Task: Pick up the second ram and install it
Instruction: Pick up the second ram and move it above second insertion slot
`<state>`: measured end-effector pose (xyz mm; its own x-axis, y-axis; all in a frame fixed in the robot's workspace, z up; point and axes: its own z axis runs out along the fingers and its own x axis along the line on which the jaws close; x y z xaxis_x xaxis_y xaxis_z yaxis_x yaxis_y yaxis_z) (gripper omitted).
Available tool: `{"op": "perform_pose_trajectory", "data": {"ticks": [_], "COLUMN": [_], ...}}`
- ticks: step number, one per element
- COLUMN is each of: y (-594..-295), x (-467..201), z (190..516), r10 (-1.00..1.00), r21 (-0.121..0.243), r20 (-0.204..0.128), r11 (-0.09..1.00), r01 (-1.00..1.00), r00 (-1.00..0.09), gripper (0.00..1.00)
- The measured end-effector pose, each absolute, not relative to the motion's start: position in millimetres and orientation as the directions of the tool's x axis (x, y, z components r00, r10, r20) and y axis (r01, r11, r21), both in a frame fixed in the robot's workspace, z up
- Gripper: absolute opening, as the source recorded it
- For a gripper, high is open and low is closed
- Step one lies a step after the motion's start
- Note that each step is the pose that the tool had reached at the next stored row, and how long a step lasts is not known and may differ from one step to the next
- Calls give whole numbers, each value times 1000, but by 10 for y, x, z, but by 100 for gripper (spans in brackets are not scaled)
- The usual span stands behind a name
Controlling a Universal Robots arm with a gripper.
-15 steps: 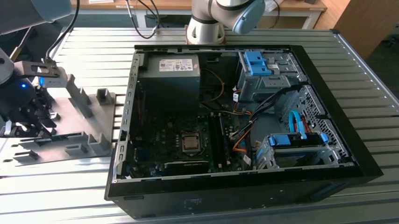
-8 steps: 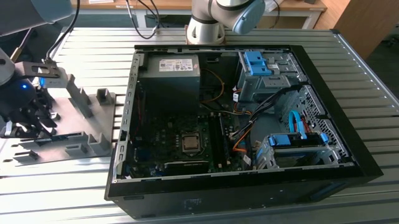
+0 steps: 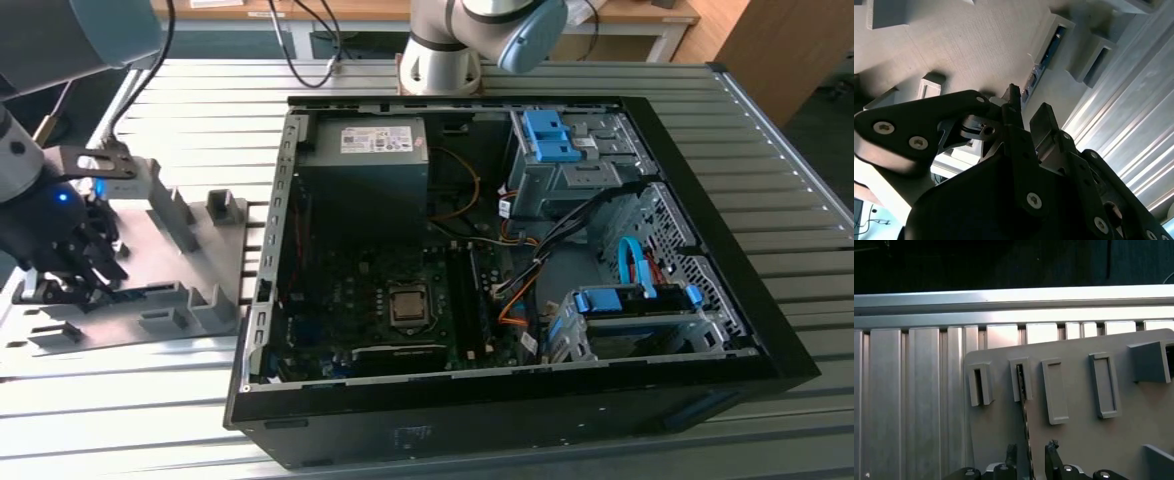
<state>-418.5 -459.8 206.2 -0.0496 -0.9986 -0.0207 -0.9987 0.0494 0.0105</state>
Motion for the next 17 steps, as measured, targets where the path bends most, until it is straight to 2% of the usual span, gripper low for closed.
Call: {"op": "perform_pose_trajectory", "data": {"ticks": [8, 17], "y": [-4598, -4598], "x": [-4187, -4188], "z": [1924, 1917], "r10": [-999, -999], "r21": [10, 11], "r20": [-21, -21], "r11": [49, 49], "r01": [-999, -999], "r00": [-50, -50], "gripper": [35, 34]}}
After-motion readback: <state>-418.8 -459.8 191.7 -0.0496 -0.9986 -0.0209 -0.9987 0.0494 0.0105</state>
